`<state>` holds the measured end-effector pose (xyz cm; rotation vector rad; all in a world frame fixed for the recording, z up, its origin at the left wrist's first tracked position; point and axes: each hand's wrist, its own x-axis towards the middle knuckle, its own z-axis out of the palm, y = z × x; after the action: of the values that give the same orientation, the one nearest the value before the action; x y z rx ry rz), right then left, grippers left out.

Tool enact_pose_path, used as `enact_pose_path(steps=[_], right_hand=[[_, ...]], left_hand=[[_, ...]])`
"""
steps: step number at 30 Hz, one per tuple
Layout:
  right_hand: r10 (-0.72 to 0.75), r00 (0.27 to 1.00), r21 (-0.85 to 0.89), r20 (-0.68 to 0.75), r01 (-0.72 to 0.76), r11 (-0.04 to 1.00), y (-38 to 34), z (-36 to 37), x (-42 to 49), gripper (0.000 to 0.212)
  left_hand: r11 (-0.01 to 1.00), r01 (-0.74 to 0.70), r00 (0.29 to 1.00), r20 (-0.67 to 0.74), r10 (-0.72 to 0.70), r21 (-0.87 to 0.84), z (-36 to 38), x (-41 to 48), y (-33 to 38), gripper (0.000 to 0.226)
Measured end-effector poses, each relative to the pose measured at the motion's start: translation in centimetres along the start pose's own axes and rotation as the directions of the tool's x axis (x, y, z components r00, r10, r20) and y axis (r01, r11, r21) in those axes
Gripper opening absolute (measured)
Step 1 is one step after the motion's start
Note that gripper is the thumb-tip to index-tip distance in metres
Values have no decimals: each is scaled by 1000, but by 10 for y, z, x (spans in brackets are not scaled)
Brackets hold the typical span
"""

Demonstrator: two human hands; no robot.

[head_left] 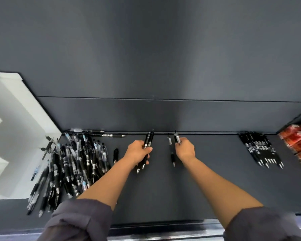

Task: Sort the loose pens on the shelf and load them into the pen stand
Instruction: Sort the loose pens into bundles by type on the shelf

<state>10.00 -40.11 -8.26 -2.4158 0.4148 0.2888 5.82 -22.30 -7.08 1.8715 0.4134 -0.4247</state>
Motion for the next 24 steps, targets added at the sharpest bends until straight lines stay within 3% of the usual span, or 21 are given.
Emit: enact_pose_path(steps=[5,10,18,24], right_hand=[[82,997,-185,13,-78,980,11,-5,8,24],[125,990,-202,-62,-135,970,20,-15,11,29],[-27,996,-462,83,63,885,6,8,-4,51],[-126,987,-443,99,158,883,-11,25,-3,47]], left_hand=[[995,-13,1000,5,12,97,0,7,-7,16],[994,-14,1000,2,13,112,-4,12,-12,17],[996,-24,1000,13,23,81,9,23,-7,19],[997,-28,1000,-8,29,74,5,23,-11,21]])
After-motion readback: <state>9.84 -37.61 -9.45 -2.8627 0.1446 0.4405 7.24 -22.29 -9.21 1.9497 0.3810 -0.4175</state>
